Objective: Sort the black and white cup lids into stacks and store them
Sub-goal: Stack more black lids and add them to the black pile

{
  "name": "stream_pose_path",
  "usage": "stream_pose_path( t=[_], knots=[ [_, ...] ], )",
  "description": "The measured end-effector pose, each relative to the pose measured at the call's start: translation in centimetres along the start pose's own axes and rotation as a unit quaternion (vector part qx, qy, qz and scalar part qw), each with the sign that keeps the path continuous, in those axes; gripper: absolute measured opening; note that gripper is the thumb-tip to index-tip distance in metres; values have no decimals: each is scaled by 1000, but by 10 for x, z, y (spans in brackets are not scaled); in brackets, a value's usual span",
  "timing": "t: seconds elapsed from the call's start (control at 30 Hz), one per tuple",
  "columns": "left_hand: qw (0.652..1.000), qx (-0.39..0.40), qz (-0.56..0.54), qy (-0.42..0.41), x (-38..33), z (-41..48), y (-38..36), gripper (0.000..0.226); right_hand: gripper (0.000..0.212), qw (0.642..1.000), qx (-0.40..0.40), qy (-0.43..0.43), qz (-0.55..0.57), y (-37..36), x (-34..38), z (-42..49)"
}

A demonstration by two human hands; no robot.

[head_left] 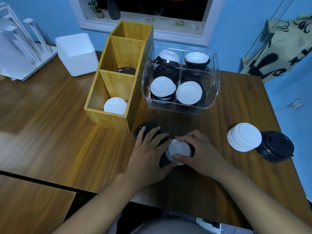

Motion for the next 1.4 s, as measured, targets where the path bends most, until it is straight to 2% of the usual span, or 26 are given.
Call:
stream_pose_path(
  t=[0.13,0.17,0.27,0.37,0.43,0.53,0.6,0.67,0.77,0.93,1.1,1.27,1.4],
  knots=[
    [1000,16,11,-10,3,-1,-1,72,62,994,27,37,-97,16,14,7],
    [1000,20,15,-13,2,-2,-1,73,54,995,-2,45,-93,26,20,10],
    [999,28,22,-13,2,-2,-1,76,32,977,-168,103,-84,65,40,30],
    [999,26,25,-8,2,-3,0,77,32,952,-226,138,-156,87,48,62],
    [999,23,22,-5,2,-3,0,76,42,944,-203,145,-218,93,47,85],
    [1000,21,18,-2,3,-3,-1,75,61,934,-77,129,-324,94,40,113],
    [1000,19,16,0,3,-4,0,75,65,932,-3,109,-346,95,36,126],
    [1000,19,16,-1,3,-3,0,75,60,933,26,106,-342,98,36,132],
    [1000,12,12,-3,3,-3,0,74,49,929,24,135,-343,105,35,134],
    [1000,-2,6,-2,3,-3,0,71,12,929,-27,178,-324,117,32,128],
    [1000,-2,11,-3,2,-2,0,71,9,948,-85,181,-246,124,34,110],
    [1000,3,15,-1,1,-1,2,71,16,964,-53,151,-212,112,37,101],
    [1000,3,10,1,0,-1,4,69,17,976,-103,127,-145,119,36,96]
  ],
)
Point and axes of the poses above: each hand's wrist, its own z-axis towards the middle knuckle, its own y-axis out of the back of the hand, x = y × z, the point moved 5 cm from there along z, towards the middle knuckle, and after that the axes turned 8 degrees about -x, right-handed, at the moved point
